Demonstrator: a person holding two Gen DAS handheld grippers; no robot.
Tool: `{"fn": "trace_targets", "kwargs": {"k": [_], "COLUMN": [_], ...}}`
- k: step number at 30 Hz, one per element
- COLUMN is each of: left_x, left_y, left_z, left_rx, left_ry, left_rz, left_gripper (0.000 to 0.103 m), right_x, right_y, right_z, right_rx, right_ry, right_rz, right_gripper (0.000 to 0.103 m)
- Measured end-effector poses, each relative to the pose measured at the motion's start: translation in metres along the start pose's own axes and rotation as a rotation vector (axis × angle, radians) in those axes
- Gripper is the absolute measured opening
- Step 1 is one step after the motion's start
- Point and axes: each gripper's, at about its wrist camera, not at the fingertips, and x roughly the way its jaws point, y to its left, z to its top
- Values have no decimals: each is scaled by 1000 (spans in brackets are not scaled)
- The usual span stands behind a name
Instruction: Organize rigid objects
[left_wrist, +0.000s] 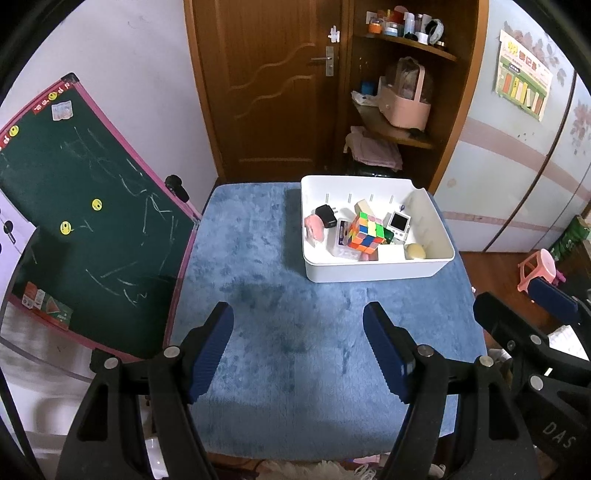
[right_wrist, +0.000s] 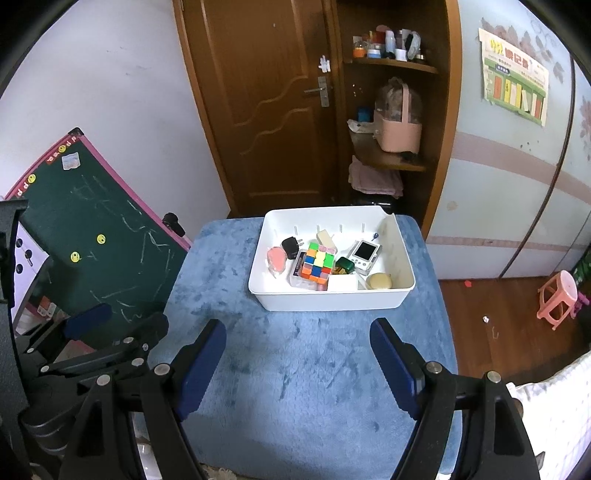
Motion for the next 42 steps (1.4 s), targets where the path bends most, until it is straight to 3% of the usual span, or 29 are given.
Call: {"fn": "trace_targets", "kwargs": {"k": [42], "left_x": [14], "left_y": [-5], "left_z": [1], "left_rx": [3], "left_ry": [36], "left_rz": [3], "left_gripper": [76], "right_x": [11], "right_y": [-14], "right_z": [3], "right_rx": [20], "right_ry": [41], "right_rz": [11], "right_gripper": [81]}}
